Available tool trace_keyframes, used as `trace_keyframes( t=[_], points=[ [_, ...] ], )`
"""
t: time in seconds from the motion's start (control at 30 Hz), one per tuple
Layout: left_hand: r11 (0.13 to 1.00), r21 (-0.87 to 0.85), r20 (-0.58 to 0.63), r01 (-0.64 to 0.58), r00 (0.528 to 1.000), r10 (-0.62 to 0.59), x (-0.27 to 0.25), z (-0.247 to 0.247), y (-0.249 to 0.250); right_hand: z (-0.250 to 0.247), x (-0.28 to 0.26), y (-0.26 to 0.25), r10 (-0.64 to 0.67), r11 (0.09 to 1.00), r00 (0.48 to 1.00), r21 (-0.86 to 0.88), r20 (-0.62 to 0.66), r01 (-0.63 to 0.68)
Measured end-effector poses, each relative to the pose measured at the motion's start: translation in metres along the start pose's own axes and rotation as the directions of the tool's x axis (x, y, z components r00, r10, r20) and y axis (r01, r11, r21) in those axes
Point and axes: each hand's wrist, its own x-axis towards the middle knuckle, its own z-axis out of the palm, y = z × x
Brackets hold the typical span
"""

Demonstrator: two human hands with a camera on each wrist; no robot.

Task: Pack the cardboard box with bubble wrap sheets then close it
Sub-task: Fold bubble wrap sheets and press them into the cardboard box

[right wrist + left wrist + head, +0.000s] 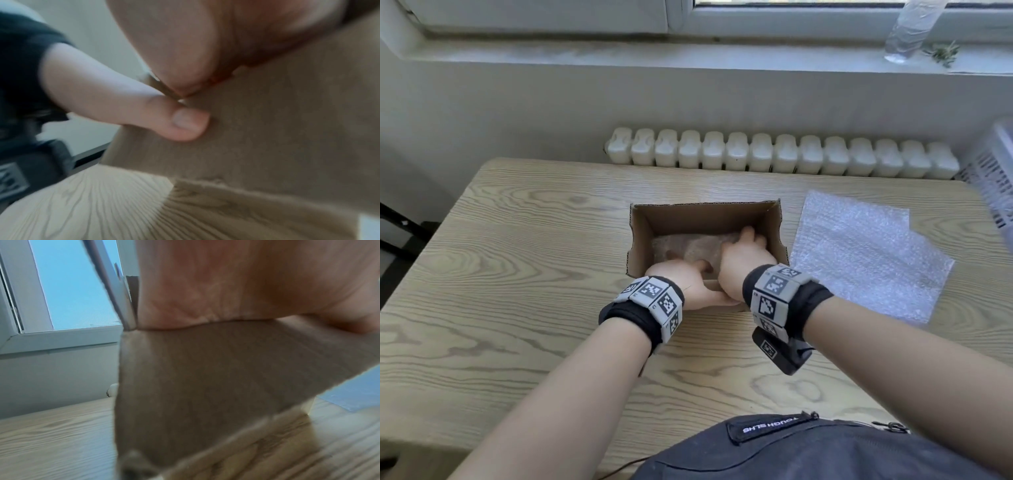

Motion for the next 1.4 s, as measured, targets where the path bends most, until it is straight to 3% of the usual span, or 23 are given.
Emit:
trace_keyframes(
  t=[0.13, 0.23, 0.37, 0.53, 0.7, 0.87, 0.93, 1.0, 1.1, 1.13, 1.17, 1.2, 1.27, 1.33, 1.4],
  points=[
    [1.000, 0.009, 0.034, 0.002, 0.999, -0.003, 0.000, -0.005, 0.001, -0.008, -0.004, 0.002, -0.112, 0.983, 0.986, -0.133, 0.126, 0.128],
    [1.000, -0.022, 0.016, -0.005, 1.000, 0.005, -0.004, -0.006, 0.000, -0.012, 0.003, -0.003, -0.124, 0.980, 0.974, -0.133, 0.188, 0.151],
    [0.999, -0.035, -0.001, 0.005, 1.000, -0.005, -0.006, -0.007, 0.001, -0.012, 0.010, -0.004, -0.046, 0.998, 0.984, -0.029, 0.173, 0.052],
    [0.999, -0.041, -0.022, 0.034, 0.999, -0.035, -0.011, -0.007, 0.004, -0.001, 0.010, -0.005, 0.062, 0.997, 0.982, -0.052, 0.179, -0.053],
    [0.998, -0.001, -0.081, 0.059, 0.995, -0.058, -0.015, -0.008, 0.007, -0.004, -0.007, 0.012, -0.093, 0.996, 0.995, 0.011, -0.041, 0.094],
    [0.996, 0.045, -0.202, 0.073, 0.977, -0.062, -0.017, -0.014, 0.011, -0.014, -0.020, 0.031, -0.144, 0.974, 0.949, 0.132, -0.279, 0.186],
    [0.997, 0.043, -0.194, 0.058, 0.980, -0.049, -0.018, -0.019, 0.013, -0.019, -0.028, 0.040, -0.143, 0.942, 0.901, 0.222, -0.409, 0.251],
    [0.999, 0.008, -0.222, 0.040, 0.974, -0.037, -0.020, -0.024, 0.017, -0.022, -0.038, 0.051, -0.080, 0.902, 0.821, 0.309, -0.565, 0.301],
    [0.996, -0.073, -0.377, -0.047, 0.926, 0.016, -0.023, -0.033, 0.031, -0.024, -0.050, 0.078, 0.053, 0.870, 0.706, 0.380, -0.706, 0.314],
    [0.992, -0.092, -0.436, -0.086, 0.899, 0.037, -0.023, -0.036, 0.037, -0.022, -0.050, 0.091, 0.091, 0.870, 0.715, 0.405, -0.693, 0.282],
    [0.987, -0.104, -0.494, -0.125, 0.868, 0.058, -0.025, -0.038, 0.044, -0.018, -0.047, 0.106, 0.112, 0.877, 0.761, 0.424, -0.639, 0.227],
    [0.981, -0.106, -0.542, -0.160, 0.837, 0.077, -0.026, -0.040, 0.052, -0.013, -0.044, 0.121, 0.106, 0.903, 0.836, 0.403, -0.538, 0.145],
    [0.971, -0.091, -0.603, -0.221, 0.788, 0.123, -0.027, -0.043, 0.066, 0.004, -0.037, 0.148, 0.070, 0.978, 0.974, 0.206, -0.215, -0.025],
    [0.957, -0.067, -0.618, -0.281, 0.765, 0.182, -0.027, -0.043, 0.080, 0.022, -0.036, 0.165, 0.108, 0.994, 0.992, -0.004, 0.068, -0.108],
    [0.949, -0.042, -0.598, -0.311, 0.769, 0.225, -0.027, -0.043, 0.090, 0.035, -0.037, 0.173, 0.145, 0.984, 0.975, -0.124, 0.167, -0.125]
  ],
)
